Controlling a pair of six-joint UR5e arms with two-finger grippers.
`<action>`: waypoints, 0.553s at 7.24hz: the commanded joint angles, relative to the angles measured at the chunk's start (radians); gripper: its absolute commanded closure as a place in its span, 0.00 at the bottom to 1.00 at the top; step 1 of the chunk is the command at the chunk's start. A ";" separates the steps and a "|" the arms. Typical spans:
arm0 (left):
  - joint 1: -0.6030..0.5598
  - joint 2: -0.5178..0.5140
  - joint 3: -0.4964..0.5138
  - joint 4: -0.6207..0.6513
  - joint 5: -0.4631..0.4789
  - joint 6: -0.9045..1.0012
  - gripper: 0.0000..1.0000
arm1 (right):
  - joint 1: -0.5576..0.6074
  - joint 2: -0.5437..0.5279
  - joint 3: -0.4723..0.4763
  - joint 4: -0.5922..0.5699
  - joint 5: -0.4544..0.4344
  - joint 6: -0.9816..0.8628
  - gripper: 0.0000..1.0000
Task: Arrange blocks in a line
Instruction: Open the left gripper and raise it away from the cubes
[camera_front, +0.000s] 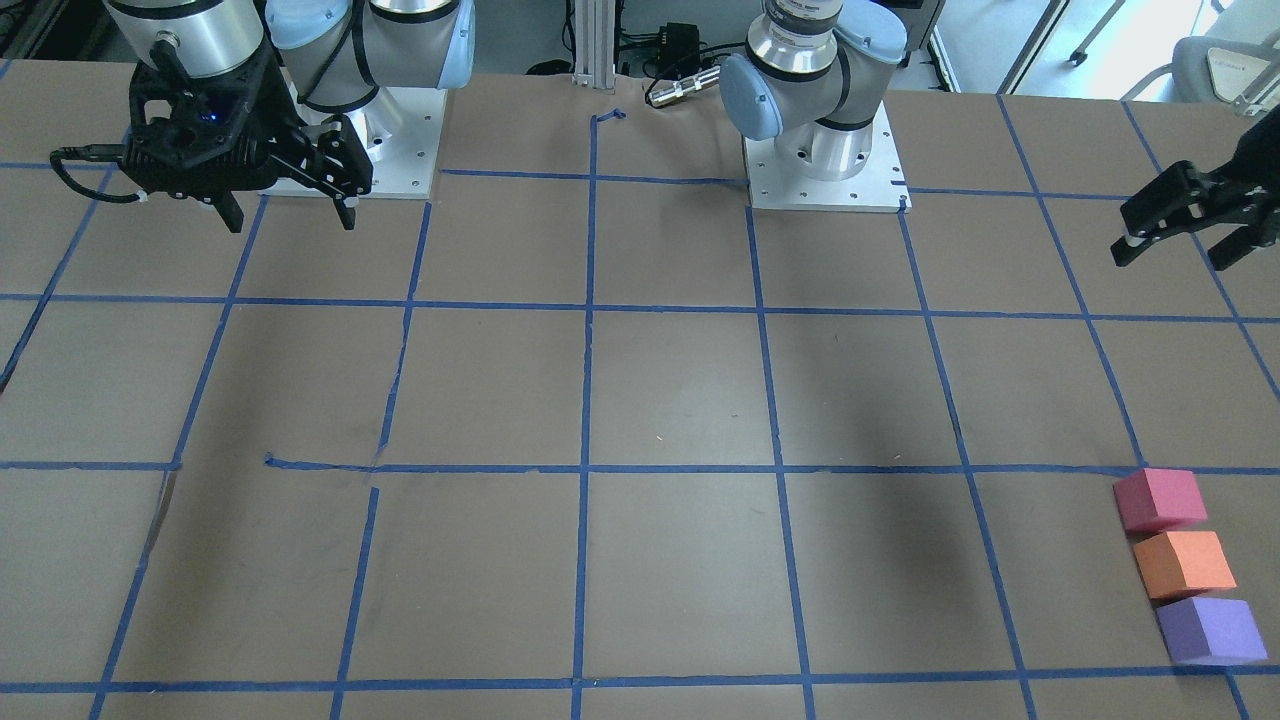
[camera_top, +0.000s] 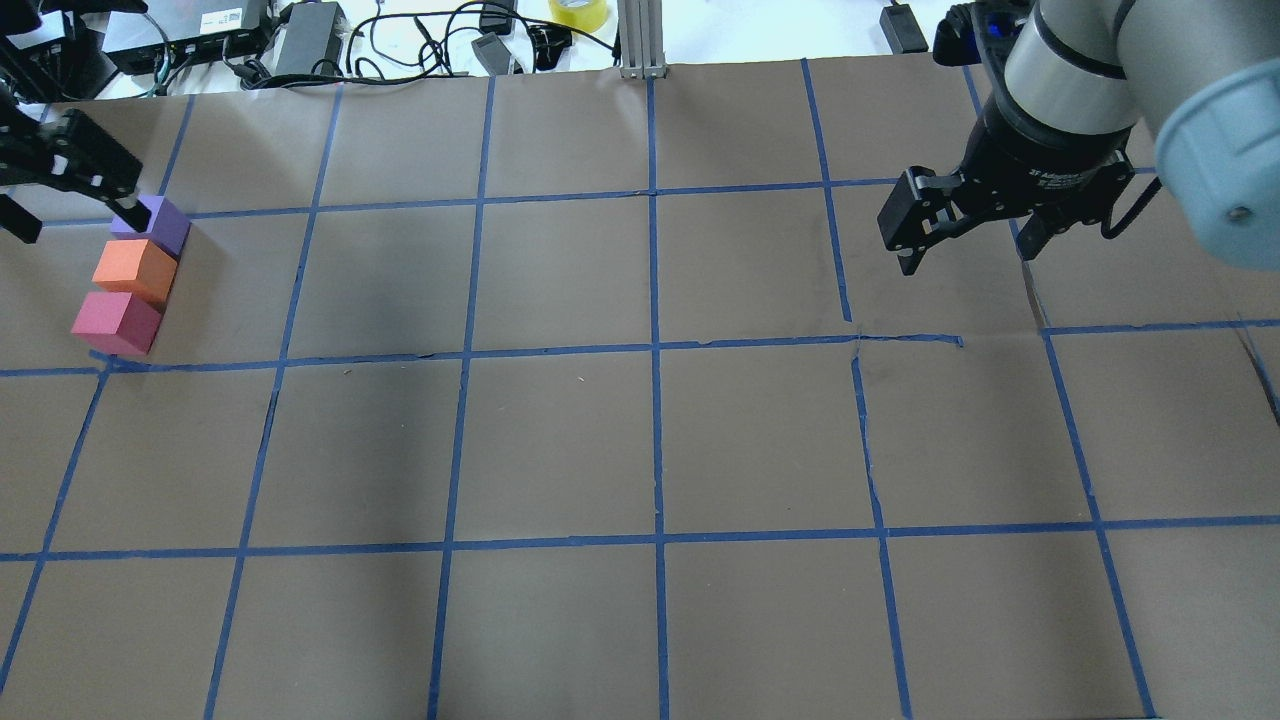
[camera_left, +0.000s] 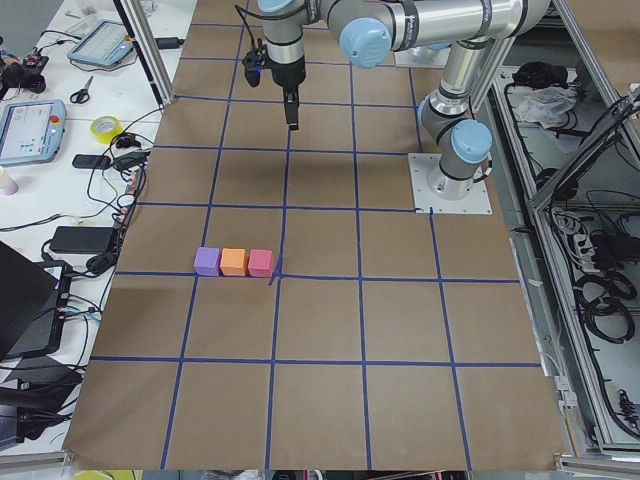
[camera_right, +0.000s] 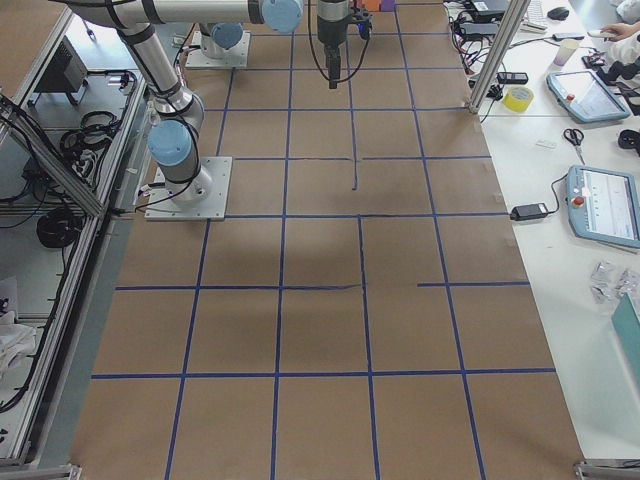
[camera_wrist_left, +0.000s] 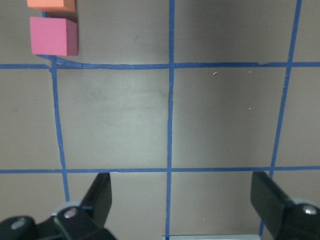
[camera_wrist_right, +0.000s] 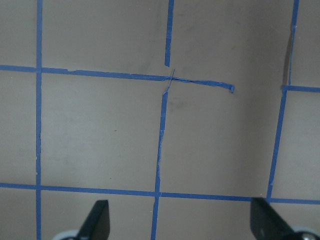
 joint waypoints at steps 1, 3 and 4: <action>-0.217 -0.018 -0.002 0.105 0.001 -0.196 0.00 | 0.000 0.000 0.000 0.000 0.000 0.000 0.00; -0.316 -0.019 -0.002 0.160 0.069 -0.242 0.00 | 0.000 0.000 0.000 -0.014 0.000 0.000 0.00; -0.330 -0.018 -0.005 0.162 0.068 -0.265 0.00 | 0.000 0.000 0.000 -0.014 0.000 0.000 0.00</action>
